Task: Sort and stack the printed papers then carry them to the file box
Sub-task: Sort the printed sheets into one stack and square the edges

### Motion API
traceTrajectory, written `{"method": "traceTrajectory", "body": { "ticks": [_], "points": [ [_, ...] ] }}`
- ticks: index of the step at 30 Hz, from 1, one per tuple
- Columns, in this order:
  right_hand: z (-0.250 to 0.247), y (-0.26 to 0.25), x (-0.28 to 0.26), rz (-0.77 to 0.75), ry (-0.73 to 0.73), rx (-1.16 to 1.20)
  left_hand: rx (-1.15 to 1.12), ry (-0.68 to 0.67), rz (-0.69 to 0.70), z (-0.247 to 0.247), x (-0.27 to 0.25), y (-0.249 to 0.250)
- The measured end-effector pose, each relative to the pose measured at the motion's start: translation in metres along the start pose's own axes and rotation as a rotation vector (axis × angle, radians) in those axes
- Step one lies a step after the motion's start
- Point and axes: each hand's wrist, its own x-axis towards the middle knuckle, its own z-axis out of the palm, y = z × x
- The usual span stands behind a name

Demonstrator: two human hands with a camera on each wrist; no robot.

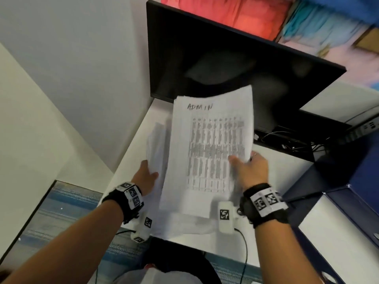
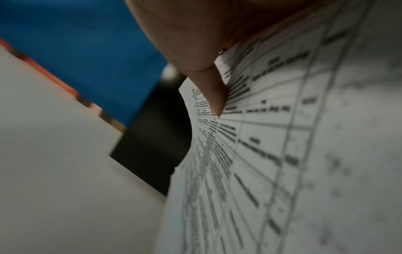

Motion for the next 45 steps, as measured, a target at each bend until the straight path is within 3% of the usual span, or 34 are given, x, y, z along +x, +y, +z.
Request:
{"method": "traceTrajectory", "body": {
  "ticks": [3,6,10,15,20,24,26,28,32,36,40,45],
  "points": [
    [0.03,0.057,0.008,0.091,-0.04,-0.11,-0.098,-0.068,-0.01,0.012,-0.001,0.0],
    [0.044,0.101,0.015,0.183,-0.193,-0.321,-0.15,-0.032,-0.053,0.013,-0.003,0.005],
    [0.054,0.12,0.028,0.061,-0.202,-0.651,-0.137,-0.029,-0.053,0.02,-0.005,0.017],
    [0.074,0.111,0.03,0.057,-0.33,-0.444,-0.042,-0.037,-0.063,0.033,-0.003,0.033],
    [0.082,0.12,0.03,0.023,-0.417,-0.562,-0.141,0.04,-0.101,0.028,0.01,0.034],
    [0.078,0.125,0.029,-0.003,-0.314,-0.523,-0.042,0.063,-0.013,0.03,0.004,0.035],
    [0.071,0.123,0.031,0.015,-0.3,-0.54,-0.096,0.09,0.083,0.027,0.001,0.035],
    [0.062,0.111,0.034,0.035,-0.304,-0.436,-0.229,0.085,0.176,0.016,-0.009,0.037],
    [0.036,0.049,0.031,0.033,-0.208,0.148,-0.35,0.05,0.366,-0.02,-0.028,0.054],
    [0.007,-0.01,0.024,-0.163,-0.184,0.325,-0.398,0.174,0.537,-0.05,-0.047,0.091],
    [-0.008,-0.032,0.002,-0.395,-0.172,0.385,-0.401,0.315,0.691,-0.052,-0.062,0.104],
    [-0.004,-0.016,-0.01,-0.388,-0.143,0.36,-0.37,0.191,0.655,-0.038,-0.056,0.083]
  ]
}}
